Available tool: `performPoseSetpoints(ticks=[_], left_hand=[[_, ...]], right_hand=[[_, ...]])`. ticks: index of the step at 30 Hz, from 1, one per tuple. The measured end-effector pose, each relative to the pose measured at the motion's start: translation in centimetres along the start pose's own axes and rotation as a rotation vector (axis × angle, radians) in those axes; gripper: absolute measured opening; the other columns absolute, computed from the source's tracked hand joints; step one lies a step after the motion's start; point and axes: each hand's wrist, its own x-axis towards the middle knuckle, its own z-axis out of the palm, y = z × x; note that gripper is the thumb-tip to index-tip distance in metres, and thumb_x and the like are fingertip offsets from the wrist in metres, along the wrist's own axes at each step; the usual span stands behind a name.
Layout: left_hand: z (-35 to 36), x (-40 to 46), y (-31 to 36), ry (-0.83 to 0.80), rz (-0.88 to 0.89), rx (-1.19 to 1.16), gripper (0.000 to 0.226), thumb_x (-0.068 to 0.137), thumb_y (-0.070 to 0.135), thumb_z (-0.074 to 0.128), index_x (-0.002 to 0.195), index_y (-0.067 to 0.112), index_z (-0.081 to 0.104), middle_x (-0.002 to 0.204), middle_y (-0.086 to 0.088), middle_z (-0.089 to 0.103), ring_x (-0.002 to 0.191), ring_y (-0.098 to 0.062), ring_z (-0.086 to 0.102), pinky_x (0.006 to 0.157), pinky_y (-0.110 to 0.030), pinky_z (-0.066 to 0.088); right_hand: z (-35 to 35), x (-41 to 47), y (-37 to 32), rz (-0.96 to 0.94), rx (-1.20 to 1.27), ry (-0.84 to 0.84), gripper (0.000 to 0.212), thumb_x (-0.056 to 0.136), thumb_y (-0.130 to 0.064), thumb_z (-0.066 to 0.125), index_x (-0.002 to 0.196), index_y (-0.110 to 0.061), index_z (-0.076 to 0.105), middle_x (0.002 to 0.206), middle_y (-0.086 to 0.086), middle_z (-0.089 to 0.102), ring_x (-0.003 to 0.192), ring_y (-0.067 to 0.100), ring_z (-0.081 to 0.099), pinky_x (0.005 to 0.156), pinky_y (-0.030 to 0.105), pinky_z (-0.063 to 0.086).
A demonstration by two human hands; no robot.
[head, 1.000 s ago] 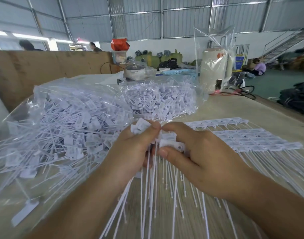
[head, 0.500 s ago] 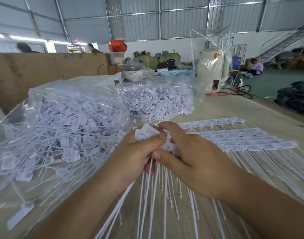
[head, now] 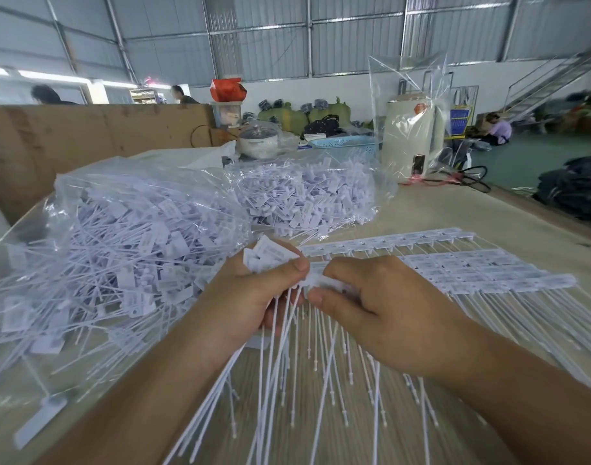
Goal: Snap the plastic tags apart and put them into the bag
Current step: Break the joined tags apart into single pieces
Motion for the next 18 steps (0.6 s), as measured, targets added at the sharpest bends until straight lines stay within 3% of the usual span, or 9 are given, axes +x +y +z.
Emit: performPoseSetpoints(ticks=[4,10,13,15,18], left_hand=[[0.18,-0.05,0.18,0.006,-0.009,-0.041,0.037,0.059,0.037,0.072,0.088,0.014,0.068,0.057,0.0,0.065,0.045,-0.01,0.06,0.039,-0.018,0.043],[0.36,0.18,-0.34,0.058,-0.009,-0.104,0.017,0.064,0.032,0.084,0.077,0.024,0.075,0.066,-0.007,0.068,0.052,-0.017,0.06,0.043,-0.023,0.042],[0.54,0.21,-0.54,0.117,-0.011,-0.1,0.015,0.068,0.038,0.074,0.074,0.025,0.076,0.067,-0.009,0.067,0.054,-0.022,0.054,0.05,-0.026,0.041],[0.68,0.09,-0.25,0.135,-0.019,-0.074,0.012,0.067,0.036,0.08,0.07,0.025,0.075,0.064,-0.006,0.067,0.05,-0.02,0.056,0.047,-0.026,0.042],[0.39,-0.02,0.23,0.147,-0.038,0.004,0.015,0.079,0.03,0.072,0.075,0.016,0.072,0.057,-0.003,0.067,0.042,-0.013,0.059,0.039,-0.022,0.043]], right_hand=[[0.19,-0.02,-0.02,0.006,-0.007,0.025,0.038,0.092,-0.046,0.052,0.063,-0.025,0.038,0.052,-0.007,0.042,0.047,0.012,0.043,0.05,0.039,0.04],[0.54,0.0,-0.26,-0.007,-0.071,0.108,0.037,0.092,-0.051,0.051,0.065,-0.031,0.037,0.054,-0.01,0.04,0.051,0.01,0.044,0.049,0.035,0.037],[0.63,-0.06,-0.58,-0.019,-0.106,0.174,0.029,0.089,-0.053,0.047,0.069,-0.034,0.04,0.055,-0.012,0.038,0.054,0.011,0.043,0.05,0.032,0.033],[0.69,-0.08,-0.71,-0.034,-0.133,0.193,0.033,0.09,-0.053,0.046,0.067,-0.03,0.044,0.057,-0.011,0.039,0.056,0.014,0.045,0.051,0.031,0.033],[0.85,-0.11,-0.84,-0.064,-0.189,0.169,0.041,0.094,-0.05,0.047,0.067,-0.019,0.046,0.059,-0.008,0.04,0.057,0.023,0.049,0.052,0.035,0.04]])
